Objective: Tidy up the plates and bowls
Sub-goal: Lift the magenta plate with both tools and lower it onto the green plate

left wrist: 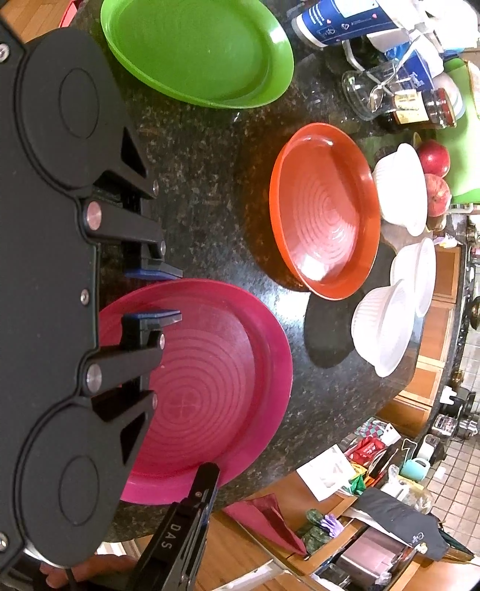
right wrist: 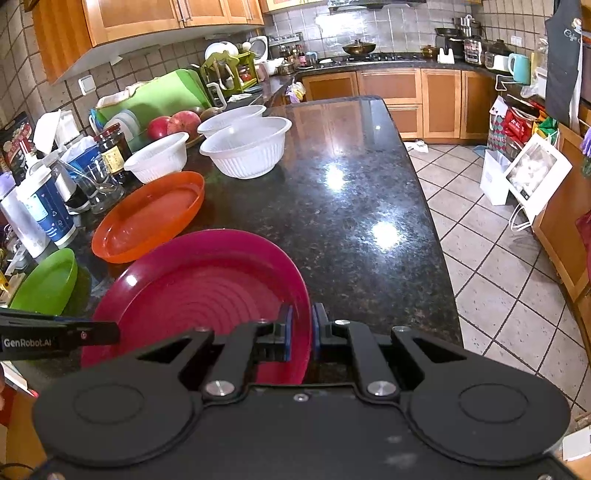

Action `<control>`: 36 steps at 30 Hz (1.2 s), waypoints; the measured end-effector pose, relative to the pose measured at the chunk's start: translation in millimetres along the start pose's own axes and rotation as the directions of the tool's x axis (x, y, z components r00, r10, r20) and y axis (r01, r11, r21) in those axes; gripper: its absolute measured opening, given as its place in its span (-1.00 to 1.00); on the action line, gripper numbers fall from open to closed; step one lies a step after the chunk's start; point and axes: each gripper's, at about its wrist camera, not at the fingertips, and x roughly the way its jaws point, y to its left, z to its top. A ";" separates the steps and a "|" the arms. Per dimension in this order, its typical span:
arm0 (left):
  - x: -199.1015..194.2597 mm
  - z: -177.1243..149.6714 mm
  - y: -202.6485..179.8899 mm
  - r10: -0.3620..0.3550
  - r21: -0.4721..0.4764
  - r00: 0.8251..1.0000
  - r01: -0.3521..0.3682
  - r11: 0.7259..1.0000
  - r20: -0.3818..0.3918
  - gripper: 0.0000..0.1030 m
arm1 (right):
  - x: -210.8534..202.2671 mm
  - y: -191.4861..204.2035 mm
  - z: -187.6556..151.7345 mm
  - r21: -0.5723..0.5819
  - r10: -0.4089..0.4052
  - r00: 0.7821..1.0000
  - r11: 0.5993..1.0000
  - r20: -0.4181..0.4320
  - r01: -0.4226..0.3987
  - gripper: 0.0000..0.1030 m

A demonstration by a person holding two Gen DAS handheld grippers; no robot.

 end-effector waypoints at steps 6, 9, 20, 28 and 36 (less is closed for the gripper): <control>-5.9 -1.6 5.3 0.013 -0.010 1.000 -0.013 1.000 0.015 -0.59 | -0.6 6.4 -0.8 -0.009 0.012 1.000 1.000 0.003 -0.012 -0.76; -8.8 -2.3 8.4 0.021 -0.014 1.000 -0.020 1.000 0.022 -0.59 | -0.7 10.8 -1.2 -0.015 0.018 1.000 1.000 0.001 -0.018 -0.76; -17.5 -4.3 31.9 0.031 -0.036 0.999 -0.029 0.999 0.035 -0.59 | -0.8 31.6 0.1 -0.039 0.033 0.999 0.999 -0.003 -0.033 -0.76; -30.2 -5.2 60.1 0.045 -0.059 0.998 -0.042 0.997 0.050 -0.59 | 2.0 60.7 3.4 -0.062 0.056 0.998 0.996 -0.003 -0.056 -0.76; -44.3 -4.1 93.7 0.071 -0.075 0.995 -0.065 0.995 0.066 -0.59 | 8.8 98.1 8.9 -0.080 0.087 0.996 0.993 -0.002 -0.087 -0.76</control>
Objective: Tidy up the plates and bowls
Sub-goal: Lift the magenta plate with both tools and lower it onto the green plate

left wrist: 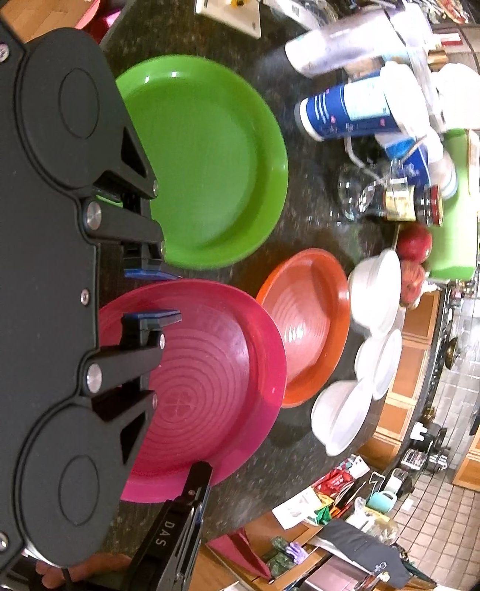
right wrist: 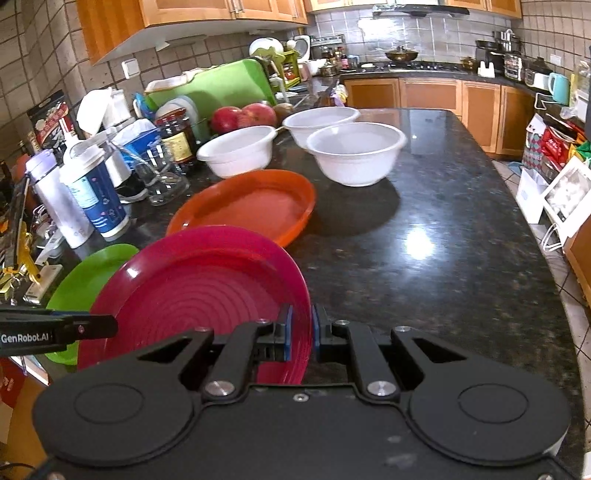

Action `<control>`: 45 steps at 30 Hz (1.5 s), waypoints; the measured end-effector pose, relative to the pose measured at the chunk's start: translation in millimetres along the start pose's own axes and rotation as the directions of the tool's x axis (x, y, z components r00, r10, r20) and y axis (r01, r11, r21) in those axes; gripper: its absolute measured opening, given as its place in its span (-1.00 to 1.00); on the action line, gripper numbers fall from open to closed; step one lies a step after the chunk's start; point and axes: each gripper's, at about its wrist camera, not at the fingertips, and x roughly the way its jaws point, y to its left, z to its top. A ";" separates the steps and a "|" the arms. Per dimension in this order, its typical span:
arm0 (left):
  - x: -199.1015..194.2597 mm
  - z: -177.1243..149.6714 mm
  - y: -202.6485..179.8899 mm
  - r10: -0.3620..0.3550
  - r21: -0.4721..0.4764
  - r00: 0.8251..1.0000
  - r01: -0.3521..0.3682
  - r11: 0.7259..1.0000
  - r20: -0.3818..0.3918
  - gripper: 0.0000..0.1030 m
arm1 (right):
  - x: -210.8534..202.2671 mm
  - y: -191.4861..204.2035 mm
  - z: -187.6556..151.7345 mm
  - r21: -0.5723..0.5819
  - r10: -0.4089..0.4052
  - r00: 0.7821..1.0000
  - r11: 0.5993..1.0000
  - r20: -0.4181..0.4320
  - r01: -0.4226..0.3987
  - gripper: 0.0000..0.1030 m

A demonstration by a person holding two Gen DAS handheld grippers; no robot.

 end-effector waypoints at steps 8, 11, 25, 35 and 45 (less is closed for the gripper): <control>-9.5 4.2 43.9 0.028 -0.030 1.000 -0.028 0.999 0.012 -0.59 | 12.0 43.5 7.6 -0.030 0.036 0.999 0.999 0.001 -0.036 -0.76; -11.9 5.4 61.8 0.037 -0.039 0.999 -0.037 0.999 0.017 -0.59 | 18.6 64.1 11.6 -0.039 0.047 0.999 0.998 0.004 -0.046 -0.76; -17.2 11.8 134.9 0.067 -0.059 0.997 -0.065 0.996 0.024 -0.59 | 44.3 139.6 18.2 -0.078 0.076 0.997 0.994 -0.011 -0.077 -0.76; -7.6 15.7 167.7 0.039 -0.039 0.999 -0.038 0.998 0.003 -0.59 | 58.2 168.1 14.7 -0.073 0.046 0.999 0.996 -0.025 -0.048 -0.76; 3.4 21.3 175.3 -0.014 0.002 1.000 0.014 1.000 -0.003 -0.59 | 60.7 171.7 11.0 -0.039 -0.015 1.000 0.999 -0.022 0.014 -0.76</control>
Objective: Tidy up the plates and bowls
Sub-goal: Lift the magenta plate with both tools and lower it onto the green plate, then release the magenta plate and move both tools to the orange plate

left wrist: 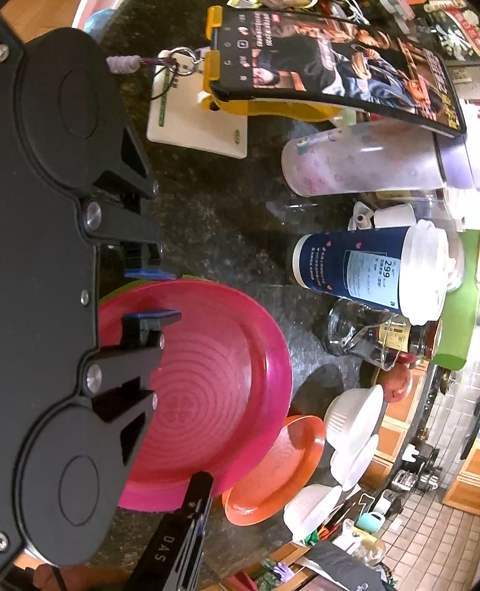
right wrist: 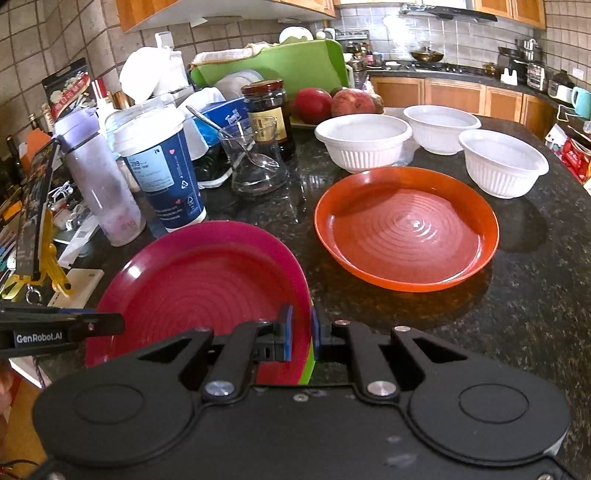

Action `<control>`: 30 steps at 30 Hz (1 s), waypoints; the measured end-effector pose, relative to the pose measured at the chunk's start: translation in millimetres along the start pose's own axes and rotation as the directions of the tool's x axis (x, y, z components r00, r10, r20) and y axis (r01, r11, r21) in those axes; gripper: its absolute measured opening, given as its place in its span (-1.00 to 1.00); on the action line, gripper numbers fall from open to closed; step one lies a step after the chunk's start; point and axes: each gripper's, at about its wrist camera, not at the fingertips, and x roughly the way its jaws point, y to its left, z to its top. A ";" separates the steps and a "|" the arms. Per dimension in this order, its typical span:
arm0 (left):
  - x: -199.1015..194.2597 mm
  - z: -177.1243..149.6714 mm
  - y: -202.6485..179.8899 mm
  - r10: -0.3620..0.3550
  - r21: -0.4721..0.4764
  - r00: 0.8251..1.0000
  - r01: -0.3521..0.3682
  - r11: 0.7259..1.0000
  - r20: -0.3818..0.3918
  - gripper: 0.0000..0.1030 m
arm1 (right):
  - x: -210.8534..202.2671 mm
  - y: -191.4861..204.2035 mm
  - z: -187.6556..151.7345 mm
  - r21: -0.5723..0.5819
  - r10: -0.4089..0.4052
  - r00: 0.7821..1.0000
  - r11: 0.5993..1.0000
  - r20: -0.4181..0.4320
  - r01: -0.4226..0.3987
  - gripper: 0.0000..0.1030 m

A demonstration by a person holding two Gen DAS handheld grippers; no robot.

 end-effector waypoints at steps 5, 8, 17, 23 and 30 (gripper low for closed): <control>1.2 1.5 2.2 -0.020 0.010 1.000 0.020 1.000 -0.004 -0.59 | 2.0 -0.2 -0.6 0.011 -0.013 1.000 1.000 -0.007 0.013 -0.76; 0.9 1.2 2.9 -0.023 0.014 1.000 0.023 1.000 -0.004 -0.59 | 3.7 -0.3 -1.5 0.015 -0.015 1.000 1.000 -0.012 0.015 -0.76; 2.4 -0.6 2.2 0.004 0.013 1.000 -0.004 1.000 0.000 -0.56 | 2.1 0.4 -1.3 0.014 0.001 1.000 1.000 0.003 -0.001 -0.72; -1.1 -3.0 2.8 0.009 0.007 1.000 -0.009 1.000 0.011 -0.56 | 0.0 0.1 -2.1 0.013 0.009 1.000 1.000 0.007 -0.009 -0.72; -7.8 -6.2 1.2 0.025 0.000 0.999 -0.025 1.000 0.037 -0.52 | -4.6 0.8 -2.6 0.007 0.018 1.000 1.000 0.019 -0.018 -0.71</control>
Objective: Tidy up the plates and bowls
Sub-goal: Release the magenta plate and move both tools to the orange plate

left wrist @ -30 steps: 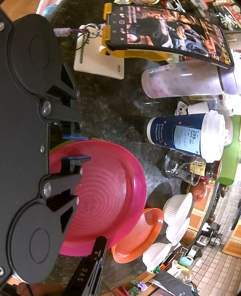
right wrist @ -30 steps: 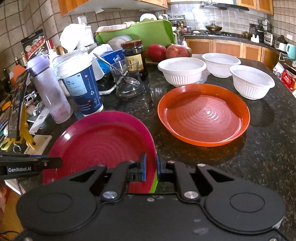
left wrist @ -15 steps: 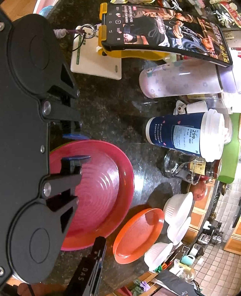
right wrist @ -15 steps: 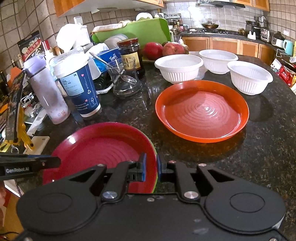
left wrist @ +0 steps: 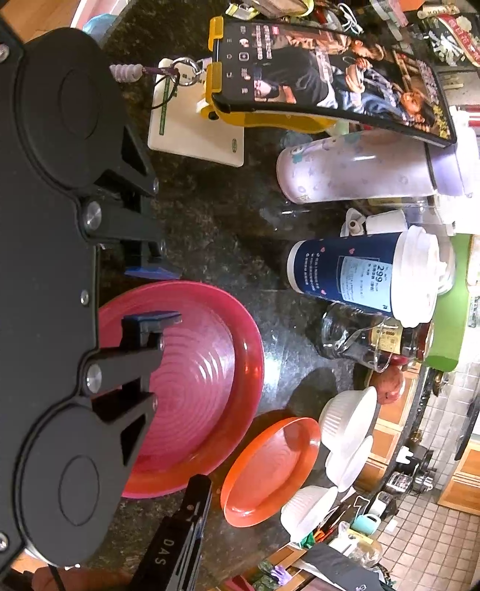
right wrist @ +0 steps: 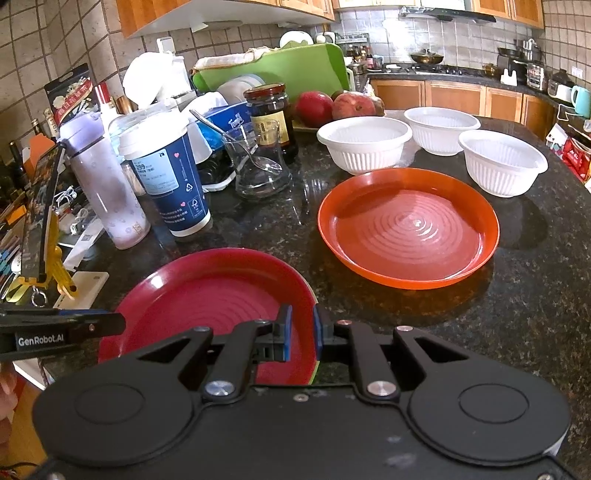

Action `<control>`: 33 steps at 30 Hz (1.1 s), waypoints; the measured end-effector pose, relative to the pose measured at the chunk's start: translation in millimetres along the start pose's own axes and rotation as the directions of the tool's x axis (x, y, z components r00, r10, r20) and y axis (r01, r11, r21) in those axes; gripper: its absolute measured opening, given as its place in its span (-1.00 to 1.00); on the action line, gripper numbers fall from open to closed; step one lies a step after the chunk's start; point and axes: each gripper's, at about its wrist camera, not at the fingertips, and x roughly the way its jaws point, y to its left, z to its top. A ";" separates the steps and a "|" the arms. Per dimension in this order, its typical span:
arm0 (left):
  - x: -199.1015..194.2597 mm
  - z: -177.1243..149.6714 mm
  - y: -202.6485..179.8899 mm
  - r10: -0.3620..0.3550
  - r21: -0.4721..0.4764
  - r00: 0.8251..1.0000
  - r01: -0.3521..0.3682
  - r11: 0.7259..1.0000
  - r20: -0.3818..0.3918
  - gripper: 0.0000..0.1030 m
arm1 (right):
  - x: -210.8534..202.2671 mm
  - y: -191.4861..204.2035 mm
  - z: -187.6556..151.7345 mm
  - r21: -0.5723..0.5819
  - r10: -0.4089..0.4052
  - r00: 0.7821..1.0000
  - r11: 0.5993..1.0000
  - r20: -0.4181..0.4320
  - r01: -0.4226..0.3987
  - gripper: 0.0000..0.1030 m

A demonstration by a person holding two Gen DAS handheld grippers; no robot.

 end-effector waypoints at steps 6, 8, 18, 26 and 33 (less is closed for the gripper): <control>-8.4 -0.6 2.7 0.029 -0.011 0.999 -0.028 1.000 0.038 -0.38 | -3.4 2.7 -0.9 -0.004 0.012 1.000 1.000 0.013 -0.012 -0.71; -9.8 -0.6 2.8 0.038 -0.009 0.998 -0.038 0.999 0.045 -0.38 | -4.0 4.8 -0.6 -0.004 0.015 1.000 1.000 0.018 -0.014 -0.71; -15.8 0.7 3.0 -0.026 0.005 0.998 0.026 1.000 0.057 -0.37 | -6.2 12.0 -0.5 0.004 0.004 0.999 1.000 0.035 -0.004 -0.69; -18.5 12.2 -6.2 -0.073 0.033 0.995 0.071 0.997 0.075 -0.37 | -13.2 8.1 2.8 0.024 -0.049 0.996 0.999 0.068 0.048 -0.51; -14.6 22.2 -23.3 -0.126 0.060 0.990 0.122 0.991 0.068 -0.37 | -26.5 -10.0 2.8 0.072 -0.101 0.988 0.993 0.119 0.092 -0.37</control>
